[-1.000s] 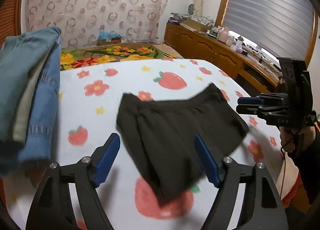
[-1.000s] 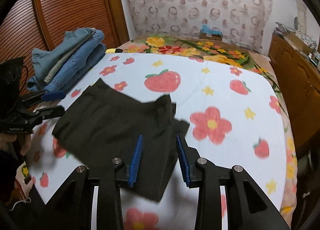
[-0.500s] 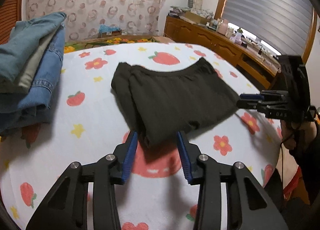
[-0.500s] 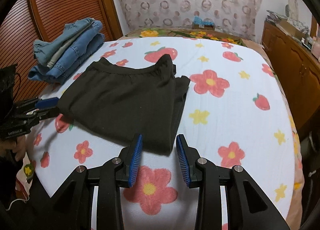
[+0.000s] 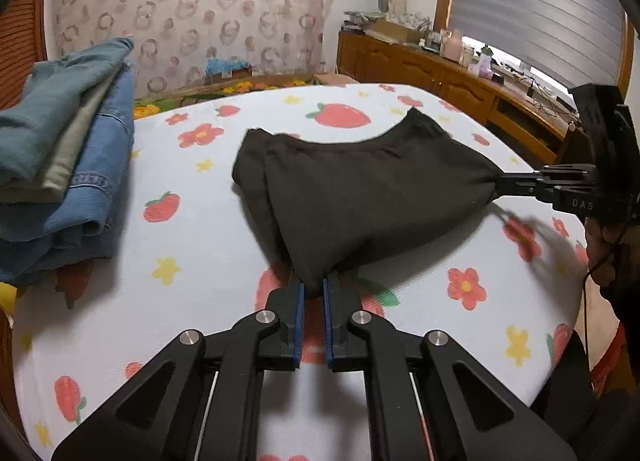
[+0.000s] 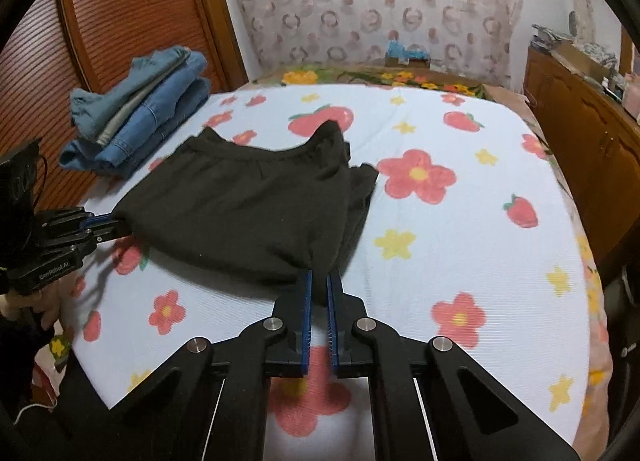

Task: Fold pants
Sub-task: 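Close both tools on the folded garment's edge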

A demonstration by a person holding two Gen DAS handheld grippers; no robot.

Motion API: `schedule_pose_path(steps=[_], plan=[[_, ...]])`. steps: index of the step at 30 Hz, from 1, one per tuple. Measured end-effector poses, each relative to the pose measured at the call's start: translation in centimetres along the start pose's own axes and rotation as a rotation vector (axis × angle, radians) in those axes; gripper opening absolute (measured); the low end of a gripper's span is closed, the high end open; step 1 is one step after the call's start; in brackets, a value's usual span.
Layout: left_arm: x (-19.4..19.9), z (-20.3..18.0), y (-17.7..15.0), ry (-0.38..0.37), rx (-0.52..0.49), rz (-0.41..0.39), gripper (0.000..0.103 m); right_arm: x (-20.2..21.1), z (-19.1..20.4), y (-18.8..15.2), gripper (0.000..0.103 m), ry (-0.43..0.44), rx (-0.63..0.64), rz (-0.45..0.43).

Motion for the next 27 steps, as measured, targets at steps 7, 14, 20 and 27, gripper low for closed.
schedule_pose_path(steps=[7, 14, 20, 27], plan=[[1.8, -1.3, -0.7, -0.016, -0.015, -0.010, 0.009, 1.8, 0.5, -1.0, 0.006, 0.000, 0.018, -0.018], [4.3, -3.3, -1.9, -0.034, -0.018, -0.023, 0.009, 4.7, 1.1, -2.7, 0.006, 0.015, 0.040, -0.025], [5.3, -4.3, -3.3, -0.047, -0.006, -0.013, 0.009, 6.9, 1.7, -4.2, 0.006, 0.031, 0.048, -0.032], [5.2, -4.0, -4.6, -0.042, 0.026, 0.014, 0.012, 7.1, 2.1, -4.8, 0.006, 0.037, 0.040, -0.012]])
Point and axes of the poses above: each gripper's, at about its wrist camera, not at the fingertips, and x roughly against the way its jaws point, z to its left, y to its top, the point moved 9 cm from there along -x, roughly the way its jaws point, and after that the axes turned 10 degrees about -y, right-handed, at the moved point
